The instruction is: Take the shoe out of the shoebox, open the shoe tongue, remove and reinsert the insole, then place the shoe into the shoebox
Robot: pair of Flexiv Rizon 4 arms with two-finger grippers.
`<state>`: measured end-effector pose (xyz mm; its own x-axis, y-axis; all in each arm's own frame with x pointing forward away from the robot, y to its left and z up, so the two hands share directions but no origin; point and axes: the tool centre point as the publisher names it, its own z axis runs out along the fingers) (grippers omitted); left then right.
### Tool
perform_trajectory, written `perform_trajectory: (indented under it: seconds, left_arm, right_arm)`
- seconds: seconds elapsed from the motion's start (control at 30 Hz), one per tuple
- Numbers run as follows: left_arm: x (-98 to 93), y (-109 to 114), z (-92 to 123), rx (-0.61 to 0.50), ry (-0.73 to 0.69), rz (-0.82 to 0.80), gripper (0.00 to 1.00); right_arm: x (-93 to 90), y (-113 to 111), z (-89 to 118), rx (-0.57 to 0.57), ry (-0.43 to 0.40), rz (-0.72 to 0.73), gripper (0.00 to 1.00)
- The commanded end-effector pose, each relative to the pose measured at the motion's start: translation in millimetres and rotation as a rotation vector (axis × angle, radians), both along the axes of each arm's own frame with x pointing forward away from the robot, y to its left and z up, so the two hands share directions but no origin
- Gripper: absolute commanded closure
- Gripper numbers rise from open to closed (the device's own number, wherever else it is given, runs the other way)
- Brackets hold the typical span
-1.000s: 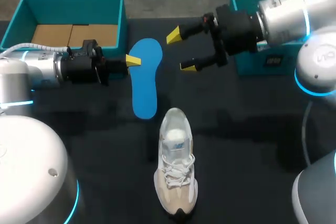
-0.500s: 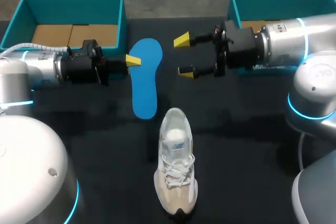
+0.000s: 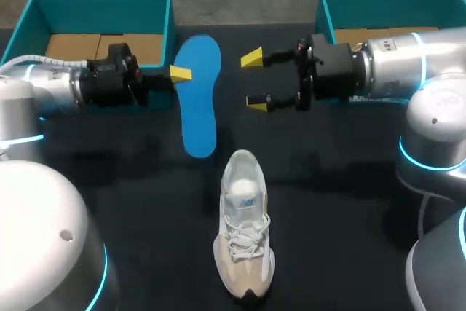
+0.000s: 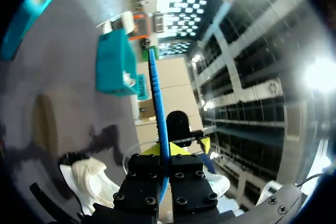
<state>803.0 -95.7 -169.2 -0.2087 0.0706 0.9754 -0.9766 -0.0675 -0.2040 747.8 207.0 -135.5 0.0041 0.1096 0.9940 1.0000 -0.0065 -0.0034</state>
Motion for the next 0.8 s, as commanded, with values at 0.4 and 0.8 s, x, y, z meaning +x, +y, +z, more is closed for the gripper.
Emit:
perform_trajectory:
  seconds: [0.4, 0.8]
  left_arm:
    - [-3.7, 8.4, 6.3, 0.038, -0.856, 0.095, 1.00]
    - [-4.6, 15.4, 28.8, -0.070, -1.240, 0.163, 1.00]
  right_arm:
    - [0.7, 2.3, 0.4, -0.003, 0.001, 0.000, 0.00]
    - [0.7, 2.3, 0.4, -0.003, 0.001, 0.000, 0.00]
